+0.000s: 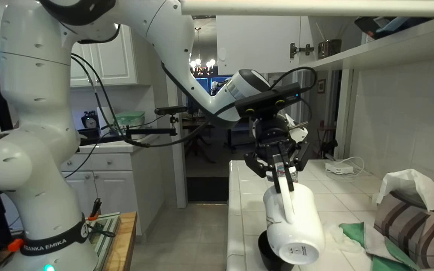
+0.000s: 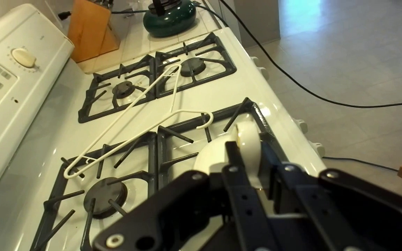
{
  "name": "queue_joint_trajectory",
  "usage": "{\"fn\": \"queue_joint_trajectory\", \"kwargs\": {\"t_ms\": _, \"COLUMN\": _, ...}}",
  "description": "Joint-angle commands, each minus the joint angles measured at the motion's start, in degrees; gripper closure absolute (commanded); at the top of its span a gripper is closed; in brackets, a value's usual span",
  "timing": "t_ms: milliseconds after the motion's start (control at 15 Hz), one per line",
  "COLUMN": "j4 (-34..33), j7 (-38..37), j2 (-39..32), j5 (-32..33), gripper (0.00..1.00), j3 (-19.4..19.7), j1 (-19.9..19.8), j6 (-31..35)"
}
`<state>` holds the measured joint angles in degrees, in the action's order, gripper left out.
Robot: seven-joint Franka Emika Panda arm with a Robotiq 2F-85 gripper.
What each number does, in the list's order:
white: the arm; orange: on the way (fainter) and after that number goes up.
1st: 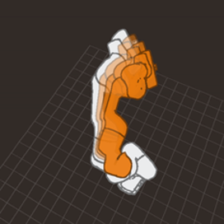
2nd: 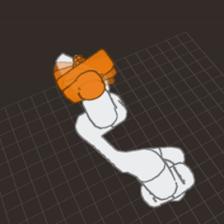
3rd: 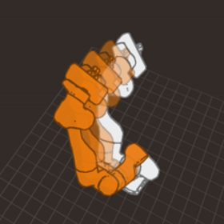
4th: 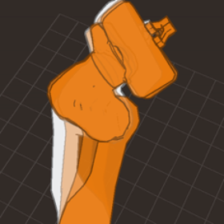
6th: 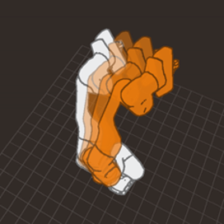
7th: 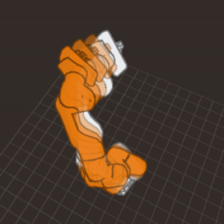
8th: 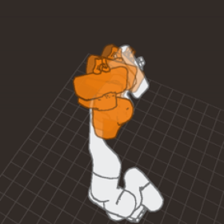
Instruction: Pour the liquid from the mug into the black measuring cup.
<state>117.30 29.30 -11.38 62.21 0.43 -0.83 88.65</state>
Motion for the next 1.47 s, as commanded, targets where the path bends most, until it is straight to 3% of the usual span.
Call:
{"fn": "queue_joint_trajectory", "kwargs": {"t_ms": 0, "j4": -1.48, "j7": -0.87, "j2": -0.91, "j5": 2.88, "gripper": 0.96, "j3": -0.78, "j1": 0.82, "j6": -3.44}}
{"fn": "queue_joint_trajectory", "kwargs": {"t_ms": 1400, "j4": -1.17, "j7": -1.08, "j2": -4.04, "j5": 10.03, "gripper": 0.96, "j3": -3.30, "j1": 3.55, "j6": -10.09}}
